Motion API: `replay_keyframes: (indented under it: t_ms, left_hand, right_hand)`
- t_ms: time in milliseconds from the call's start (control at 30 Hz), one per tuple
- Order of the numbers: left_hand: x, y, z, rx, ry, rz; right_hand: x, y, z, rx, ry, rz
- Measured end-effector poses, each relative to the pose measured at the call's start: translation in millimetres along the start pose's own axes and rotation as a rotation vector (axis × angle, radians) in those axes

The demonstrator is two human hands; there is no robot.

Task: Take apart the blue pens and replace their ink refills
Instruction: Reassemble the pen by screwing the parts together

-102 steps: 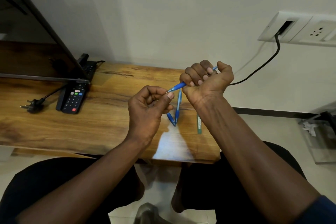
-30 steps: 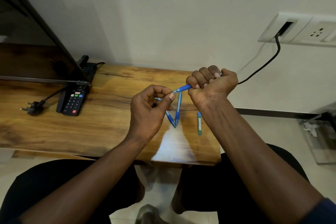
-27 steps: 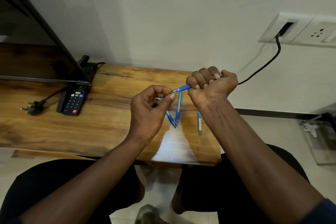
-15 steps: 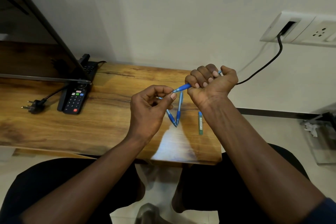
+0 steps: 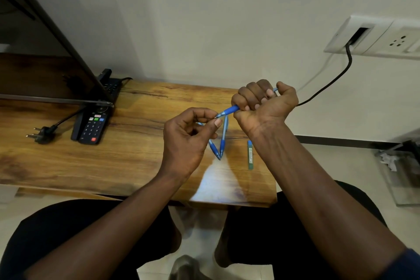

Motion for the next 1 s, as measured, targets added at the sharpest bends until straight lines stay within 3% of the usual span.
replay_keyframes:
  t_ms: [367, 567, 1000]
  left_hand:
    - [-0.3, 0.2, -4.4, 0.042, 0.03, 0.091]
    - [-5.8, 5.0, -10.1, 0.314, 0.322, 0.234]
    - [-5.6, 4.9, -10.5, 0.33, 0.36, 0.178]
  right_hand:
    - [-0.8, -2.0, 3.7, 0.01, 0.005, 0.046]
    - [-2.3, -3.8, 6.3, -0.044, -0.063, 0.156]
    - [-1.3, -6.9, 0.2, -0.061, -0.119, 0.287]
Point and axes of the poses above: each hand's wrist, its own x-axis away from the middle knuckle, its own y-axis out of the back of the hand, z = x × y, the point moved 3 cm from there along -x, towards the middle knuckle, and after that the axes turned 15 degrees about x, right-handed, at the moved point
